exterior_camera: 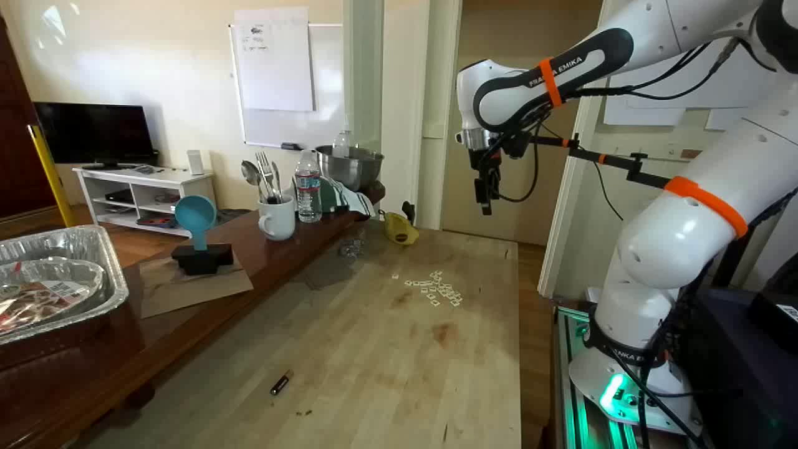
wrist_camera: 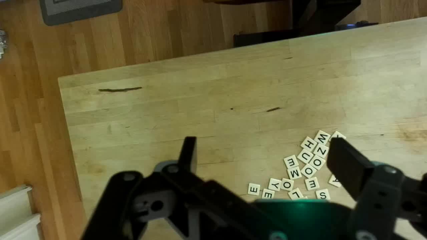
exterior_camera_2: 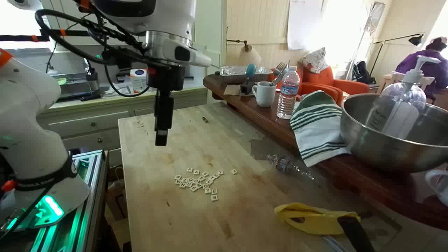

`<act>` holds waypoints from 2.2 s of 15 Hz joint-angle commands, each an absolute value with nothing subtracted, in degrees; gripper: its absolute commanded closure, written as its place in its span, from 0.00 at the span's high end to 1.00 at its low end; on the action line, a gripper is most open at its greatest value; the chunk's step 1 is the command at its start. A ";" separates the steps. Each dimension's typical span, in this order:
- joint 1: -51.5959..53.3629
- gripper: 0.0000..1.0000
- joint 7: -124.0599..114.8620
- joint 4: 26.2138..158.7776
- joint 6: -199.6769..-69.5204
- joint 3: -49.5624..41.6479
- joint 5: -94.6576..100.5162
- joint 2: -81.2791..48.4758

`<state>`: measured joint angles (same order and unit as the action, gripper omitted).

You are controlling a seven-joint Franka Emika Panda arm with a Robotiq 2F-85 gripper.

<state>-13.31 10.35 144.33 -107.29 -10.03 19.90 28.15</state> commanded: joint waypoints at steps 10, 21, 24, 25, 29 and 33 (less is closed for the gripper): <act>-8.53 1.00 14.44 149.30 -114.01 -9.95 18.74 30.01; 2.22 1.00 40.75 158.28 -130.15 -16.21 2.77 28.77; 0.33 1.00 38.92 157.39 -128.83 -14.27 3.78 28.34; 0.42 1.00 39.41 157.48 -128.85 -14.40 3.63 28.34; -1.22 1.00 36.56 157.17 -132.51 -10.23 10.45 25.38; -1.22 0.58 35.85 157.34 -136.68 -8.87 13.93 22.45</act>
<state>-0.26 37.33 157.40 -132.77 -10.33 11.16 25.82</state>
